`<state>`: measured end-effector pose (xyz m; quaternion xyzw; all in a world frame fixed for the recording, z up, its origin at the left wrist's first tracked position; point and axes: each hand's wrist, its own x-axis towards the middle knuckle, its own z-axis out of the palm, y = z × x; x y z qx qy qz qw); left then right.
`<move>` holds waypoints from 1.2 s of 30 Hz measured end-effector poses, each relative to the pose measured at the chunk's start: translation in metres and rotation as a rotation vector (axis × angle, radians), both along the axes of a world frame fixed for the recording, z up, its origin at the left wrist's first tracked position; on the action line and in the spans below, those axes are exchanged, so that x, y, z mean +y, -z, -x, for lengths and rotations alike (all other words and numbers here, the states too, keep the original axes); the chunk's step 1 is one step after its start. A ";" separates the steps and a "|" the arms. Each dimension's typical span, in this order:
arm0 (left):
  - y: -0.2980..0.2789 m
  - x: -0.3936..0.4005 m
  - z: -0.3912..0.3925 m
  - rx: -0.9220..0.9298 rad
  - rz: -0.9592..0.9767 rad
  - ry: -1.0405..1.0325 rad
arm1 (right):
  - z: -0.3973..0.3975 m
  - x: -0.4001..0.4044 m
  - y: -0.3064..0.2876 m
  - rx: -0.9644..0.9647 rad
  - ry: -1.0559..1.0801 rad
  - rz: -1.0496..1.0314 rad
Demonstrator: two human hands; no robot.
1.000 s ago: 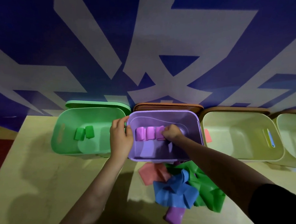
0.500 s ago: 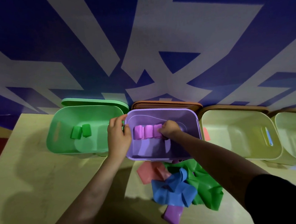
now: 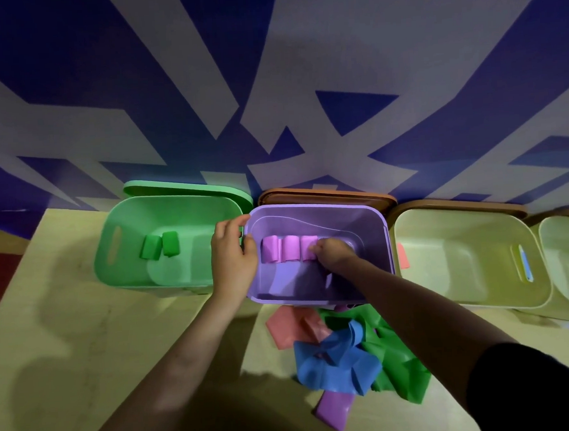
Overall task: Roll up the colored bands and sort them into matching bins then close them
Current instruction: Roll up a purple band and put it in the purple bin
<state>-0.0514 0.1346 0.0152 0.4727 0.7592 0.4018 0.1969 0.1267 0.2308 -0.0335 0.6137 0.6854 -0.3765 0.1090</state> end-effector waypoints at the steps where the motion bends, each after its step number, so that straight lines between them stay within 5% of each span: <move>1: 0.000 0.000 0.000 -0.001 0.002 0.002 | 0.000 -0.001 0.001 0.011 -0.008 -0.013; 17: -0.013 -0.001 -0.002 0.046 0.131 0.073 | -0.021 0.006 -0.011 0.023 0.078 0.002; 23: -0.027 -0.007 -0.019 0.106 0.199 0.046 | -0.038 -0.011 -0.036 0.304 0.164 0.135; 36: -0.063 -0.062 -0.074 0.163 0.052 0.199 | -0.098 -0.084 -0.122 0.748 0.334 -0.143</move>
